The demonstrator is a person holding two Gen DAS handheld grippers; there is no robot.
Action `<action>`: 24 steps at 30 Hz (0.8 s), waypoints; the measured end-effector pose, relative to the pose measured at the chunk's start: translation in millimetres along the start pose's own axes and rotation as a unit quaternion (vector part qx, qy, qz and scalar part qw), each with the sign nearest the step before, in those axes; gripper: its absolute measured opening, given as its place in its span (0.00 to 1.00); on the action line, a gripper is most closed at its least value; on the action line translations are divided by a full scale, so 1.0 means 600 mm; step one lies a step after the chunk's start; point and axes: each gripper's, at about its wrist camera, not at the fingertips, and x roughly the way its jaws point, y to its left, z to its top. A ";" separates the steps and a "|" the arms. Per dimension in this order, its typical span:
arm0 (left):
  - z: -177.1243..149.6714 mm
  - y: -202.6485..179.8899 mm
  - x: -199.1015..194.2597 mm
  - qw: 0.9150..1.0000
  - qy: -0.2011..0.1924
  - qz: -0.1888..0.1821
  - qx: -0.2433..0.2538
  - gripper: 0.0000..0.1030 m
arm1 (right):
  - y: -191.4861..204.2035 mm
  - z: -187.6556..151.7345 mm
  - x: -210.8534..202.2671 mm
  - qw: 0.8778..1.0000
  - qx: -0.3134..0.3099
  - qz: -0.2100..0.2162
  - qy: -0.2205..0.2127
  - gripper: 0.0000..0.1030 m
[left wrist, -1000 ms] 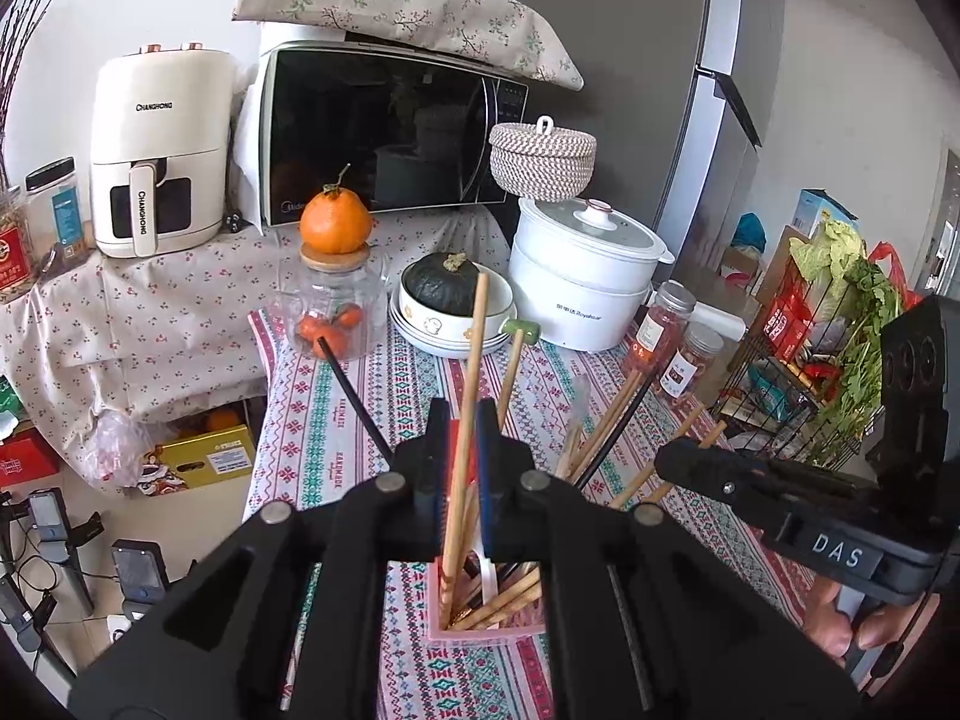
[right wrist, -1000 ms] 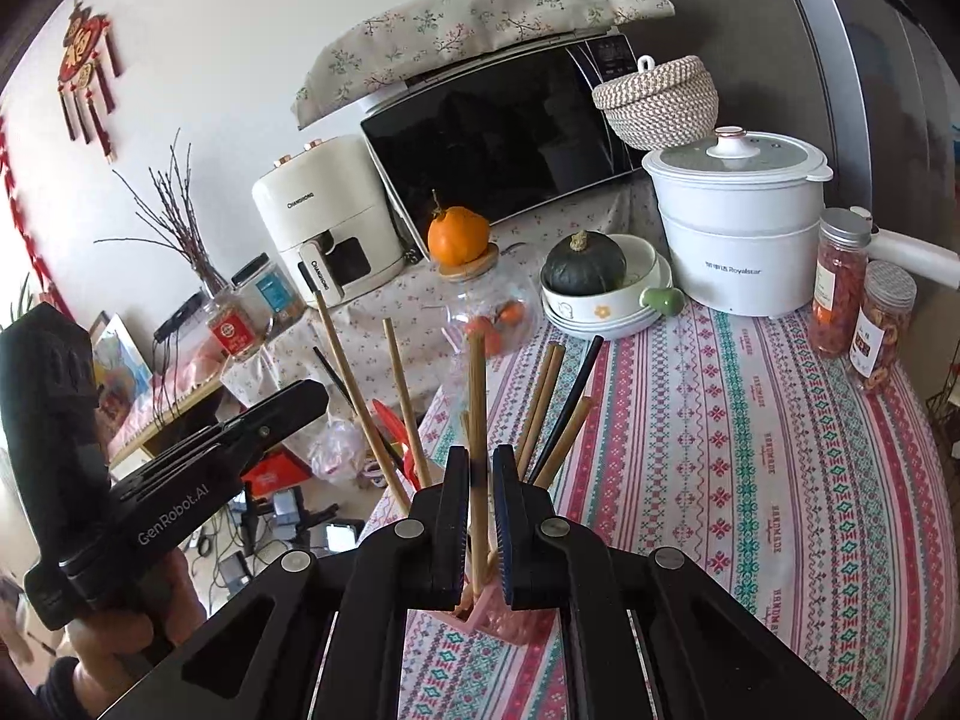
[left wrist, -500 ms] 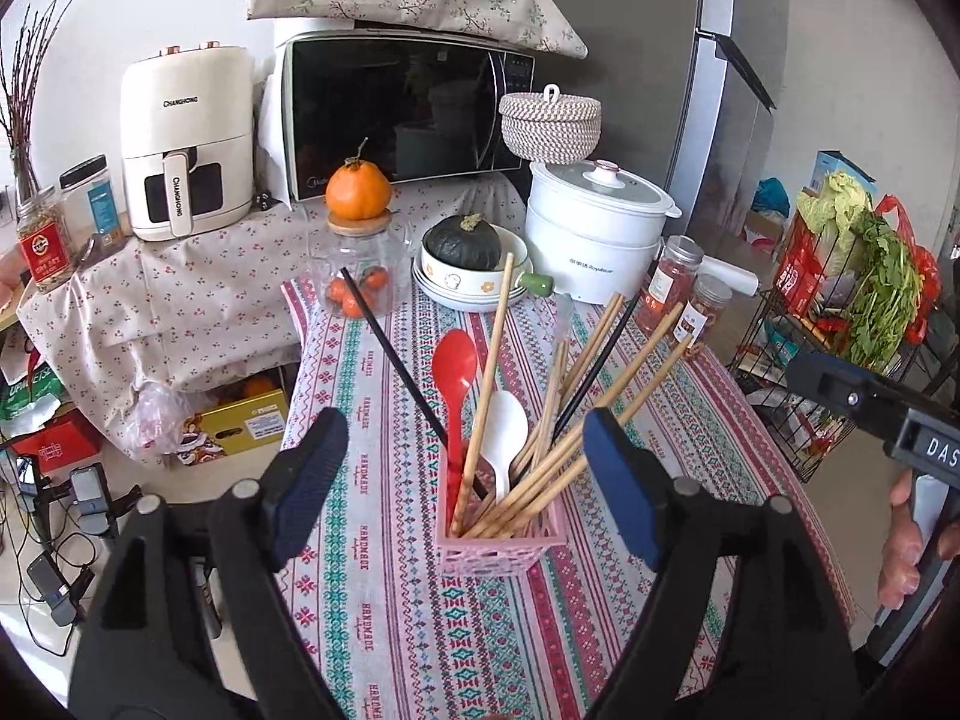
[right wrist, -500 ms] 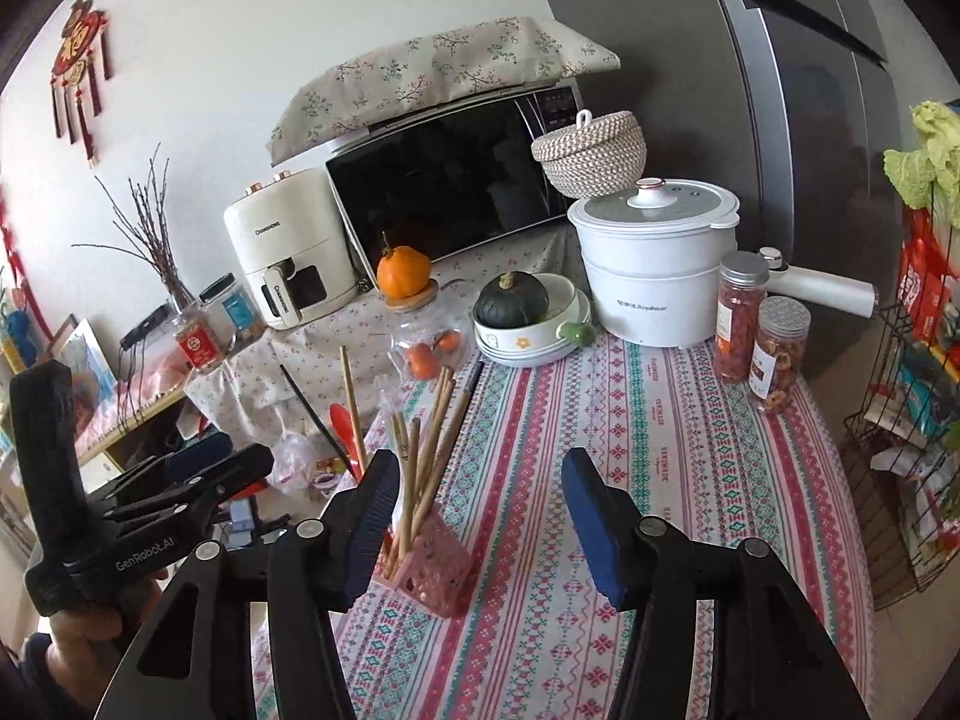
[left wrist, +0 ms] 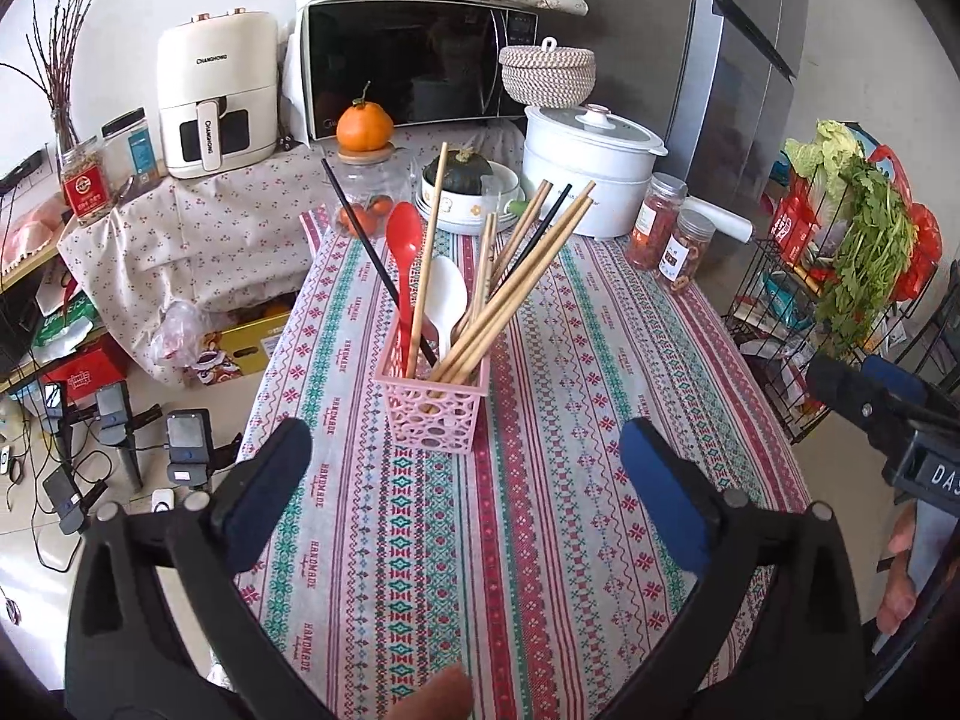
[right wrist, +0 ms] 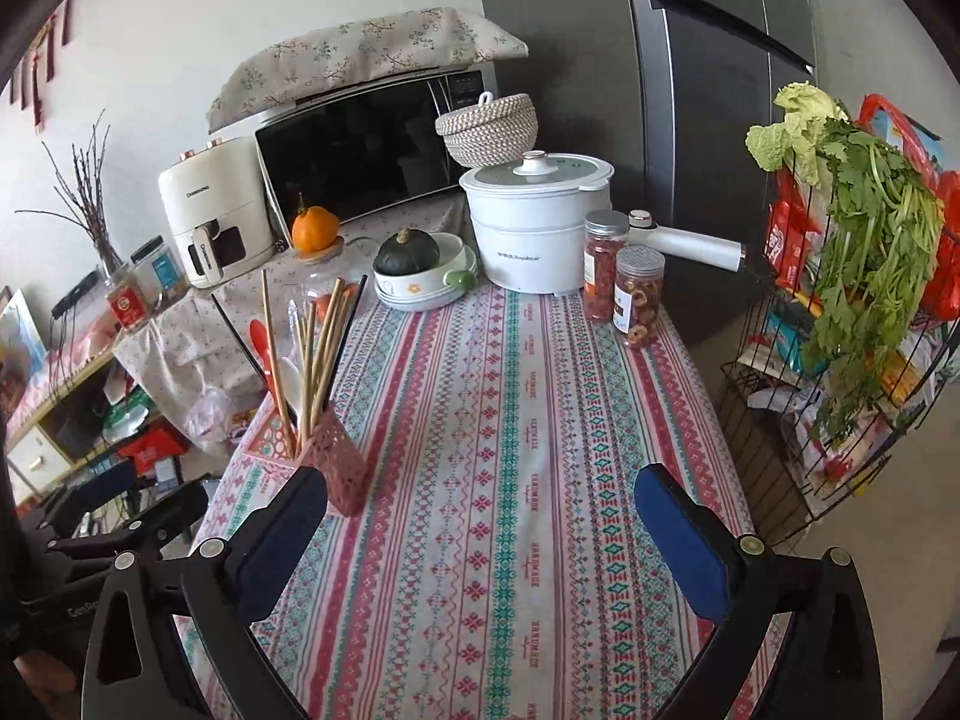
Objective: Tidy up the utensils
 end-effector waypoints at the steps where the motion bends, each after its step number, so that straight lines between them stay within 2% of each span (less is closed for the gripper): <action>1: -0.001 -0.002 -0.005 1.000 -0.005 0.006 0.002 0.99 | 0.000 -0.003 -0.005 1.000 -0.001 -0.004 -0.003 1.00; 8: -0.002 -0.004 -0.017 1.000 -0.022 0.009 0.006 0.99 | 0.006 -0.002 -0.013 1.000 -0.010 -0.002 -0.012 1.00; 24: -0.005 0.003 -0.021 1.000 -0.026 0.010 -0.002 0.99 | 0.011 -0.009 0.013 1.000 -0.012 -0.008 0.004 1.00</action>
